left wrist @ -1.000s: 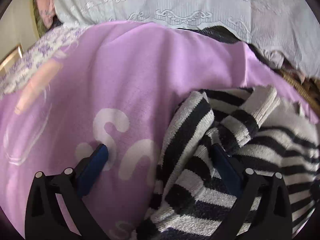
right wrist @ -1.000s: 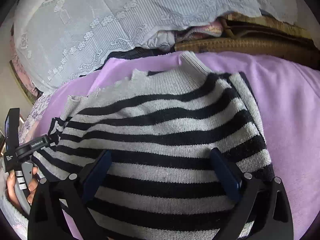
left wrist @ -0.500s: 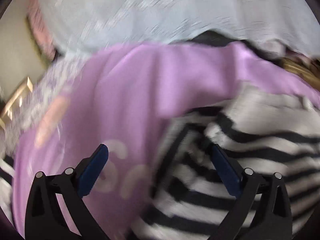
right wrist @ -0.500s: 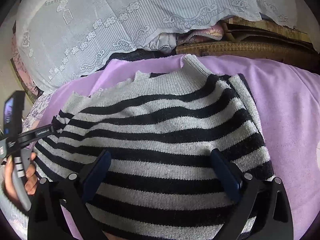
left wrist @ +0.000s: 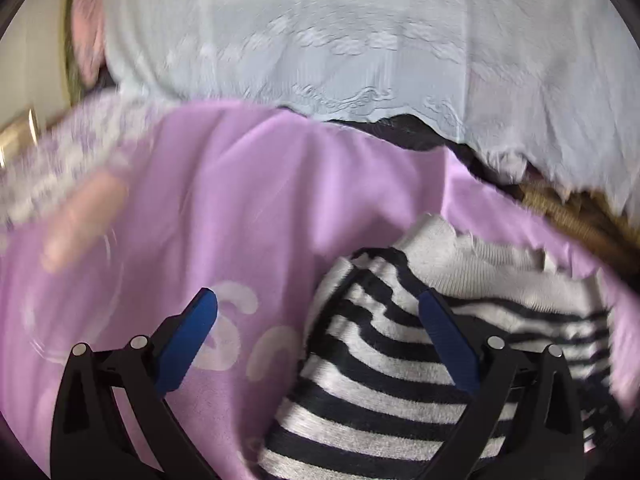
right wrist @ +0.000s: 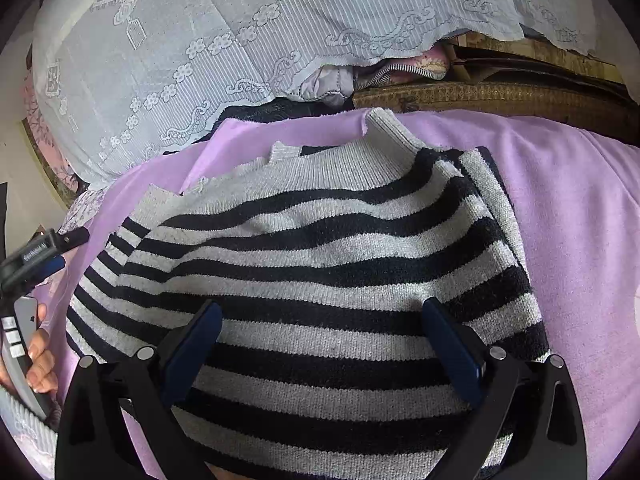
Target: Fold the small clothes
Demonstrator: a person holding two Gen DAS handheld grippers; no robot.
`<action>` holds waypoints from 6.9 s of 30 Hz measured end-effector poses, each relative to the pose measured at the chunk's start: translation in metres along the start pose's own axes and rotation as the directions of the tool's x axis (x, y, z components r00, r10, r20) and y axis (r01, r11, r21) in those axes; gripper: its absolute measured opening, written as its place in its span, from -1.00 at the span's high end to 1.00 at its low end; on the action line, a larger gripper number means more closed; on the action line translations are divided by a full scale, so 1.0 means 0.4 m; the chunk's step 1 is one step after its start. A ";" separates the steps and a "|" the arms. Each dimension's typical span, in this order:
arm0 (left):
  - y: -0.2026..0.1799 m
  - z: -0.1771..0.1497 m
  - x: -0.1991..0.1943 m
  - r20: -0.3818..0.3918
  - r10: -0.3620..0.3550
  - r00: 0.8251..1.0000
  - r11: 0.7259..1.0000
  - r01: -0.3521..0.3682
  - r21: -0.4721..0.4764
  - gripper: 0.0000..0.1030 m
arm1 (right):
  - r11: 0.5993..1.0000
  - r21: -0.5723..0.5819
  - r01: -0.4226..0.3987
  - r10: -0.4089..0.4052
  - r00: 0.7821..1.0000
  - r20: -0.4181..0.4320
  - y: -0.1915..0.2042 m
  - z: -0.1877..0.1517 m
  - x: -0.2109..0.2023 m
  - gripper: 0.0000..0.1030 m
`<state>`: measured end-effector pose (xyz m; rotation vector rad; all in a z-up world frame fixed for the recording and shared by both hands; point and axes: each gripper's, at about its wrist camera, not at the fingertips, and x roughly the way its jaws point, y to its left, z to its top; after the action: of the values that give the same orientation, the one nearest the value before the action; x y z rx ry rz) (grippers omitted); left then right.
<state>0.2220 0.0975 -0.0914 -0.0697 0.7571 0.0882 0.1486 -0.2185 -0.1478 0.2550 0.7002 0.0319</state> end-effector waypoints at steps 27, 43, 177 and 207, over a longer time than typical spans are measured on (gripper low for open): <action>-0.177 -0.235 -0.118 0.005 0.089 0.996 0.970 -0.088 0.227 -0.91 | 0.978 -0.129 0.162 -0.167 0.985 -0.029 0.055 -0.087 -0.060 -0.93; -0.184 -0.237 -0.153 0.058 0.046 0.997 0.977 -0.057 0.207 -0.91 | 0.974 -0.148 0.173 -0.181 0.983 -0.037 0.065 -0.092 -0.058 -0.93; -0.274 -0.173 -0.037 -0.143 -0.100 0.985 0.971 0.128 0.202 -0.92 | 0.749 0.628 -0.210 0.074 0.969 0.236 -0.194 -0.085 -0.048 -0.42; -0.287 -0.131 0.020 -0.123 -0.025 0.992 0.988 0.043 0.149 -0.91 | 0.705 0.664 -0.248 0.146 0.967 0.207 -0.259 -0.092 0.009 0.57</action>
<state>0.2043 -0.0210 -0.1313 0.0568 0.8812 -0.0064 0.1220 -0.3103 -0.2021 1.0501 0.5140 -0.0438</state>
